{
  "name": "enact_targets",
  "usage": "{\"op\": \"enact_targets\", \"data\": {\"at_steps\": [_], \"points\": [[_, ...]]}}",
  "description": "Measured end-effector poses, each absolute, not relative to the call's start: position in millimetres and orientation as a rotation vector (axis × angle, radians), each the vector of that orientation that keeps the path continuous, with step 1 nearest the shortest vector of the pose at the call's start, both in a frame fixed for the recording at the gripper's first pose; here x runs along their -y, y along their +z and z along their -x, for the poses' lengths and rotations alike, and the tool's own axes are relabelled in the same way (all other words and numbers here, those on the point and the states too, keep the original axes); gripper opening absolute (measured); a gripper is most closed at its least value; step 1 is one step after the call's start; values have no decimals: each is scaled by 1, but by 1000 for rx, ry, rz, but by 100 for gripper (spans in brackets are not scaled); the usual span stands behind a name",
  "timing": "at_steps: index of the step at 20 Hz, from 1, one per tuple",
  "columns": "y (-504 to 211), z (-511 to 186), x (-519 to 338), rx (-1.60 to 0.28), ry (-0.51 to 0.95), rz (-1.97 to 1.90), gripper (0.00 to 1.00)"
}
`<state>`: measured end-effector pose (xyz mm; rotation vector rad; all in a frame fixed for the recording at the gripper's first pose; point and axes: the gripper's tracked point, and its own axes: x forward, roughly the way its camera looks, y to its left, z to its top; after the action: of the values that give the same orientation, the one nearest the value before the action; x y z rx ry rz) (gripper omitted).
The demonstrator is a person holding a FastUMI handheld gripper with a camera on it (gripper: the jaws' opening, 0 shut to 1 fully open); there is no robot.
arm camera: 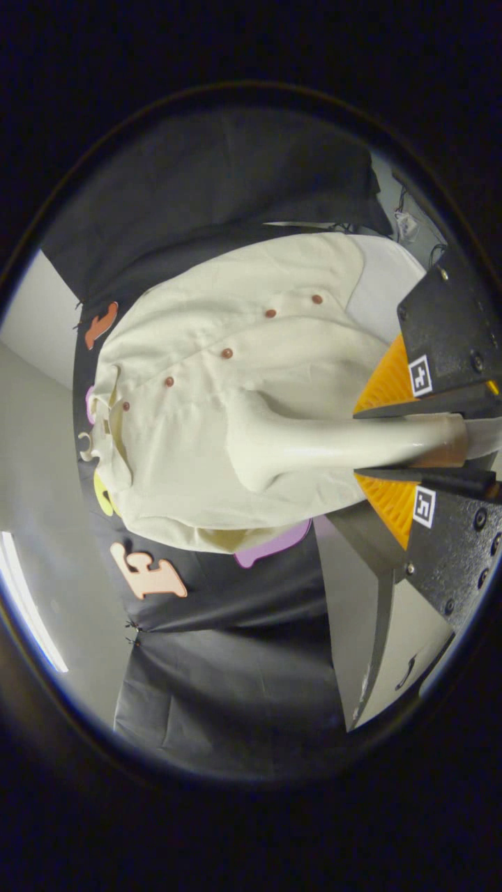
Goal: Iron the clothes twice with a garment steamer, once on the left side and once on the right side.
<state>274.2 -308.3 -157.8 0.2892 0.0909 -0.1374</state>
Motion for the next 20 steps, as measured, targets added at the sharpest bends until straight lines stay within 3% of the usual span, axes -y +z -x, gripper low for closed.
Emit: {"op": "enact_targets", "data": {"at_steps": [20], "points": [[-276,-221,306,-253,-124,-370,33]]}}
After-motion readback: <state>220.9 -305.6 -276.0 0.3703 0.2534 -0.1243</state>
